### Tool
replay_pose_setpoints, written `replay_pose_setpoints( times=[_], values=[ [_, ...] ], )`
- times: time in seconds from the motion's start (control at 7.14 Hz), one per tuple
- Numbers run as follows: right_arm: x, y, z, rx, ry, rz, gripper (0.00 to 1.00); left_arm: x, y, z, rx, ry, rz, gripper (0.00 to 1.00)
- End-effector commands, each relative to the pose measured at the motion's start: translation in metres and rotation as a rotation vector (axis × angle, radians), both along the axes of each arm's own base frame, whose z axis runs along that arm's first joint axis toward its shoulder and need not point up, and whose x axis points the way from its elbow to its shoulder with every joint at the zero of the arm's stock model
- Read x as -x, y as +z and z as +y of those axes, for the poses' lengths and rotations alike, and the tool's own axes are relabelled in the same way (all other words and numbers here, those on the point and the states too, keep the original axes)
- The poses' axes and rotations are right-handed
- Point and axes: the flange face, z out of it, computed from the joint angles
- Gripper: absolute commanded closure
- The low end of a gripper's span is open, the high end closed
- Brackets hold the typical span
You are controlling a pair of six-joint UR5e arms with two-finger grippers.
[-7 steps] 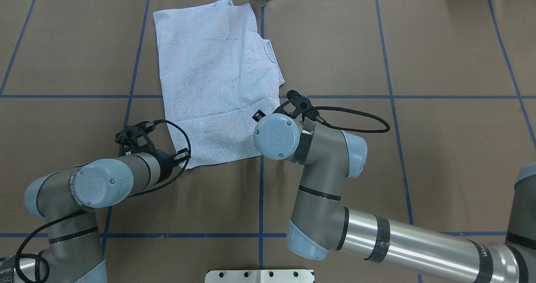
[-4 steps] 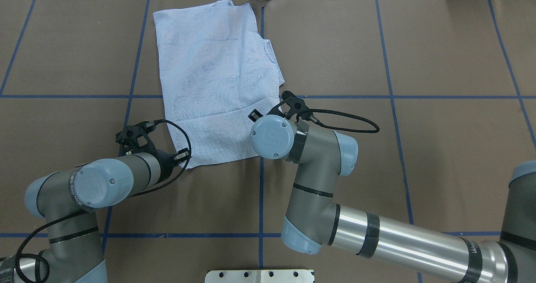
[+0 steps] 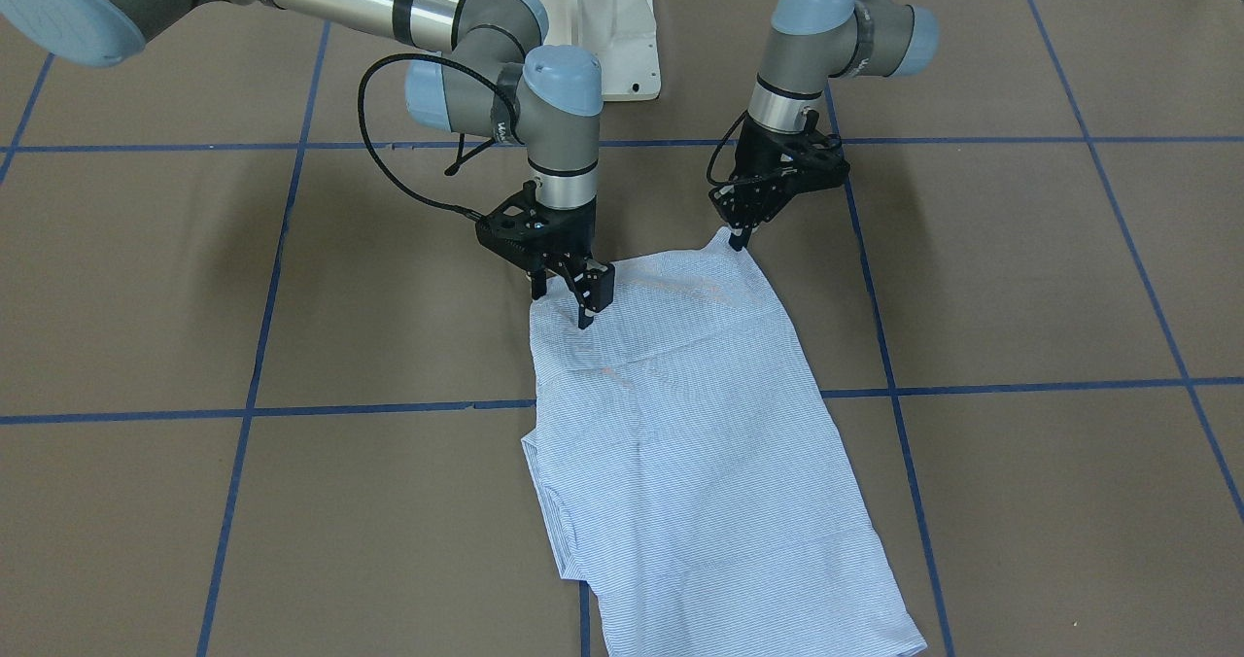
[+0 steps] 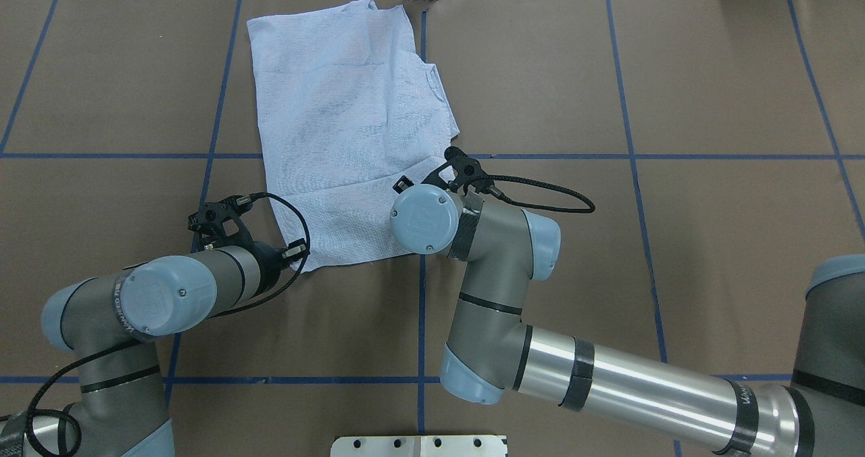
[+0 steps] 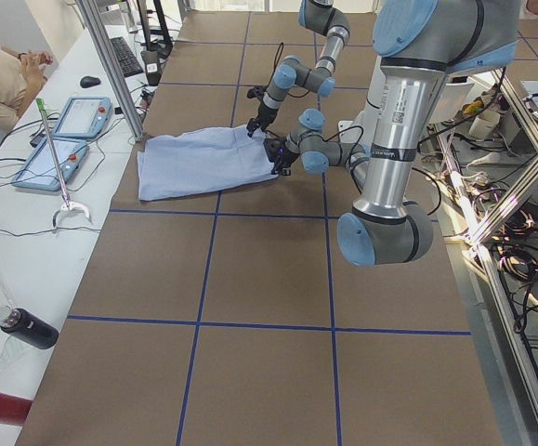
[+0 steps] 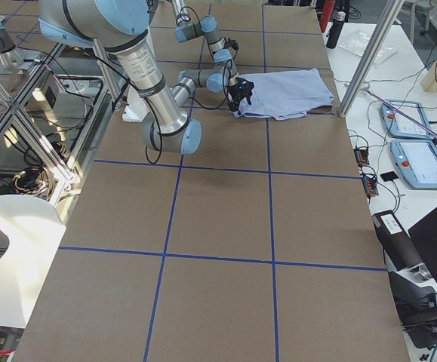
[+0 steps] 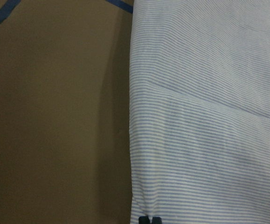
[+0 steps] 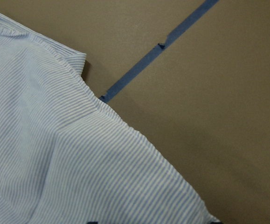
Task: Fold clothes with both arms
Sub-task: 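Grasp the shirt's side edges with both grippers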
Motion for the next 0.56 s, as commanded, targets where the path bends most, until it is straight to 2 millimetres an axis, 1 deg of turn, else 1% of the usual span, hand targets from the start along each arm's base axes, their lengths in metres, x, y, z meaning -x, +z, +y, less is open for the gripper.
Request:
replay_pose_setpoints(
  times=[0.0, 0.14, 0.28, 0.42],
  values=[
    [0.0021, 0.0002, -0.0008, 0.002, 0.002, 0.001, 0.22, 0.0000, -0.0006, -0.0003, 0.000, 0.000, 0.001, 1.00],
    [0.0027, -0.0010, 0.0000, 0.002, 0.003, -0.001, 0.31, 0.0000, -0.0006, -0.0003, 0.000, 0.000, 0.001, 1.00],
    [0.0029, -0.0035, 0.0001, 0.014, 0.016, -0.014, 0.79, 0.0000, -0.0006, -0.0003, -0.001, 0.000, 0.000, 1.00],
    [0.0029, -0.0047, -0.0001, 0.017, 0.023, -0.018, 1.00, 0.0000, -0.0006, -0.0003, -0.002, 0.000, 0.000, 1.00]
  ],
)
